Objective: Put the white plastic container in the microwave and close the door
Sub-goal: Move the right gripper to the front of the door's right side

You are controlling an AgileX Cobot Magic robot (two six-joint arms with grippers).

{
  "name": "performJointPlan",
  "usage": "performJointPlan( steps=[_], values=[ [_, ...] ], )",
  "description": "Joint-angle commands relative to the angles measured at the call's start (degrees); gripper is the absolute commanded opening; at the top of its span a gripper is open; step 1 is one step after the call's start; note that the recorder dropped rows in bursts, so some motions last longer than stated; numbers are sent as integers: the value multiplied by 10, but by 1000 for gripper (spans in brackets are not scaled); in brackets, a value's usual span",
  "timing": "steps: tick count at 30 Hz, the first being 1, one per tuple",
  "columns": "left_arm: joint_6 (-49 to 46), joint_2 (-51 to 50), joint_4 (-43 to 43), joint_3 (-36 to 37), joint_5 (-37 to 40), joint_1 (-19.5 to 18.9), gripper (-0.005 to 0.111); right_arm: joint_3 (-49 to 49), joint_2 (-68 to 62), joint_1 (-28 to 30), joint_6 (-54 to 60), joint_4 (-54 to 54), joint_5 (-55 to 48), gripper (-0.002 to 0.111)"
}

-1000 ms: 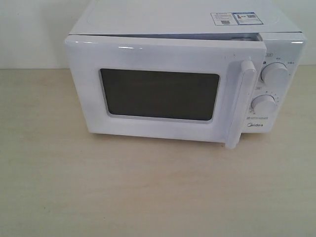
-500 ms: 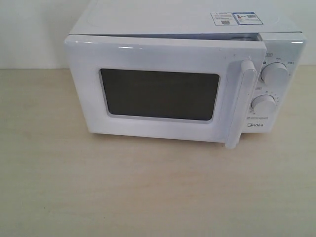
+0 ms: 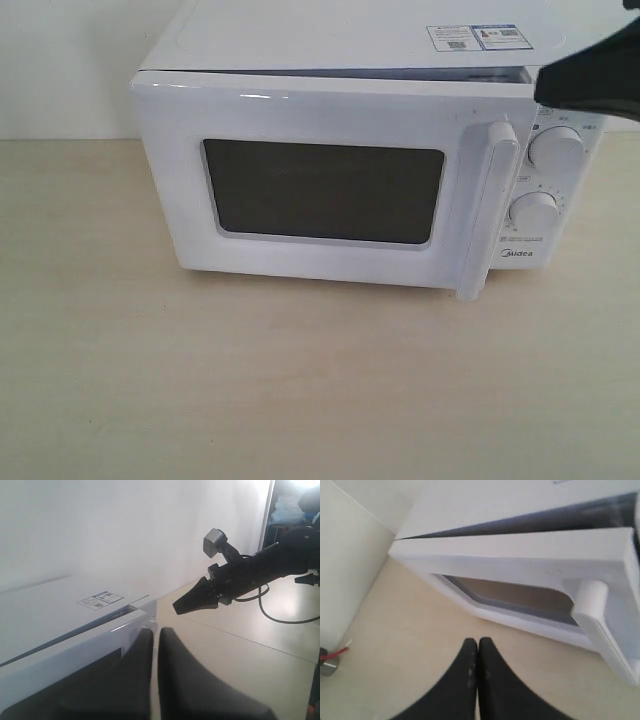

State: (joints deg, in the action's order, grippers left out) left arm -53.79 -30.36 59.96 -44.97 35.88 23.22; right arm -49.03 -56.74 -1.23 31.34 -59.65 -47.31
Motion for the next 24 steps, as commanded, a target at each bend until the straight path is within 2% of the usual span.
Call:
performJointPlan(
  steps=[1,6,15,20,24],
  values=[
    [5,2,2,-2,6,2,4,7,-28,-36,99,-70,89,0],
    [5,2,2,-2,6,2,4,28,-47,-146,165,-71,217,0],
    [5,2,2,-2,24,2,4,118,-63,-412,185,-68,682,0],
    [5,2,2,-2,26,2,4,125,-110,-487,187,-67,788,0],
    [5,2,2,-2,39,2,4,125,-139,-500,185,-68,813,0]
  ],
)
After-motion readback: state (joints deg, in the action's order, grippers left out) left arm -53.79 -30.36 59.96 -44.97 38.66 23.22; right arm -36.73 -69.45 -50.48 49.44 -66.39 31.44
